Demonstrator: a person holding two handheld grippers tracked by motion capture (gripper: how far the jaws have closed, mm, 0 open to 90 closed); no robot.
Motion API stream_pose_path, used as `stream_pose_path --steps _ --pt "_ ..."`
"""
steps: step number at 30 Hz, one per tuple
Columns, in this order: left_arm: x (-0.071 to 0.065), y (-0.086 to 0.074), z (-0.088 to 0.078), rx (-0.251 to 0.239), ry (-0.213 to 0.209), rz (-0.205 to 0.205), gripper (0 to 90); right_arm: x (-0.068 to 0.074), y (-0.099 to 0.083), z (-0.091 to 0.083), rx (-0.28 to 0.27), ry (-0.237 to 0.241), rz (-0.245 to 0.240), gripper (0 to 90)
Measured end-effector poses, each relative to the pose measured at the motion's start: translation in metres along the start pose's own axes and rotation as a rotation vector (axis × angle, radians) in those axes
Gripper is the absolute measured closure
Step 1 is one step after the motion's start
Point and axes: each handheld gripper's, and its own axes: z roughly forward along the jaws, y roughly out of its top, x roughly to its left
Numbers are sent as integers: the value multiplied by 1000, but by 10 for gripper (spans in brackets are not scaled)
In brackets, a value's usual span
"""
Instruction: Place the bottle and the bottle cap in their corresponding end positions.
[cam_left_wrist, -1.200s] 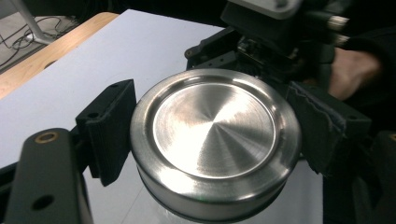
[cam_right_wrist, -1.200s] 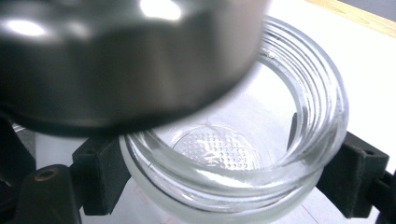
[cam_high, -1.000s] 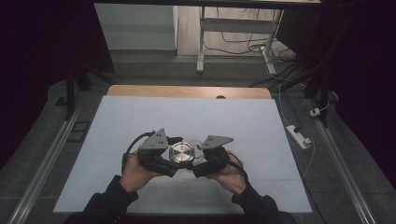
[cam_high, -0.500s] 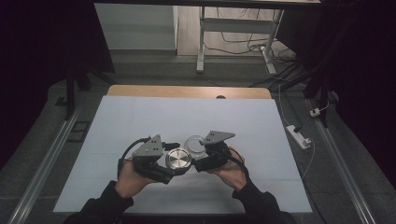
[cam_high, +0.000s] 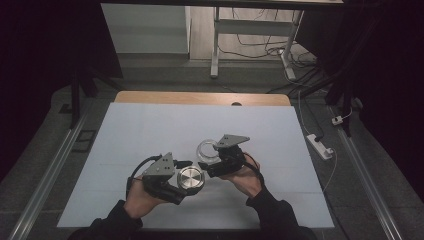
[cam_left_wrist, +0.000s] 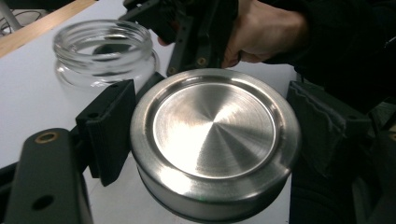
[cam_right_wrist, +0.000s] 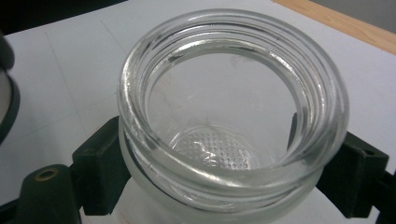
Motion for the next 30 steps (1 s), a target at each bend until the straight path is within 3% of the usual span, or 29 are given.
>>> stream_pose_path --steps 8,17,30 --pt "-3 -11 12 18 -9 14 205 -5 6 4 -9 -11 1 151" --pt "0 -23 26 44 -24 -1 204 -8 14 9 -16 -23 0 151" --pt "3 -35 47 71 -25 7 204 -20 18 27 -3 -49 15 151"
